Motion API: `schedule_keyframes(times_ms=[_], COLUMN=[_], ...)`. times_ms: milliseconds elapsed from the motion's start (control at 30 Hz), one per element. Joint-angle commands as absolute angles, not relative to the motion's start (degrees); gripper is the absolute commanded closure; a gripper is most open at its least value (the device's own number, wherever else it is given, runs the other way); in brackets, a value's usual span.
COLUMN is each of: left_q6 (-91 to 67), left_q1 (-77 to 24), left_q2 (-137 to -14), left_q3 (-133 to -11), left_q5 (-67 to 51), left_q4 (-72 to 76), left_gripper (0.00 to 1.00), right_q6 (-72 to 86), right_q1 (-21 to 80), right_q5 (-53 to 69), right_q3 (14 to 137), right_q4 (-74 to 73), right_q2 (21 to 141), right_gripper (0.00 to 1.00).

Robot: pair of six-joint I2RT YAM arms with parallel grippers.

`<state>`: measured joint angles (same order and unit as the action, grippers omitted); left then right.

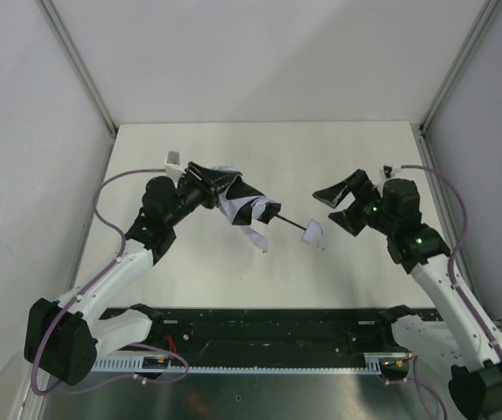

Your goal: Put away the umbrella

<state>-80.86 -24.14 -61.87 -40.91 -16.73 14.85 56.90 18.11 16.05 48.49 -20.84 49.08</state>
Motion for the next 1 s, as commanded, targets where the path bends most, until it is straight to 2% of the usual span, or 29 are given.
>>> schedule_keyframes(times_ms=[0, 200, 467, 733, 967], left_q6=[-83.0, -81.8, -81.2, -81.0, -80.5], left_q1=[-23.3, -23.0, -23.0, -23.0, -23.2], left_q2=[-60.6, -63.2, -66.2, -66.4, -65.9], left_q3=[-46.0, -47.9, -49.5, -50.3, -51.0], left_q5=[-18.1, -21.6, -25.8, -26.2, -26.2], left_q4=[27.3, 34.2, 40.7, 43.4, 44.6], left_gripper=[1.00, 1.00, 1.00, 1.00, 1.00], right_q6=[71.0, 82.5, 94.0, 100.8, 102.2], right_q1=[18.4, 26.6, 37.1, 42.1, 42.7], right_q5=[24.0, 31.4, 31.9, 27.6, 24.9], right_q3=[47.3, 44.6, 44.2, 42.8, 39.9], right_q4=[-21.7, -9.5, 1.1, 3.8, 2.0], right_q2=[55.0, 61.8, 68.0, 67.8, 64.0], right_gripper=[0.01, 0.05, 0.08, 0.09, 0.16])
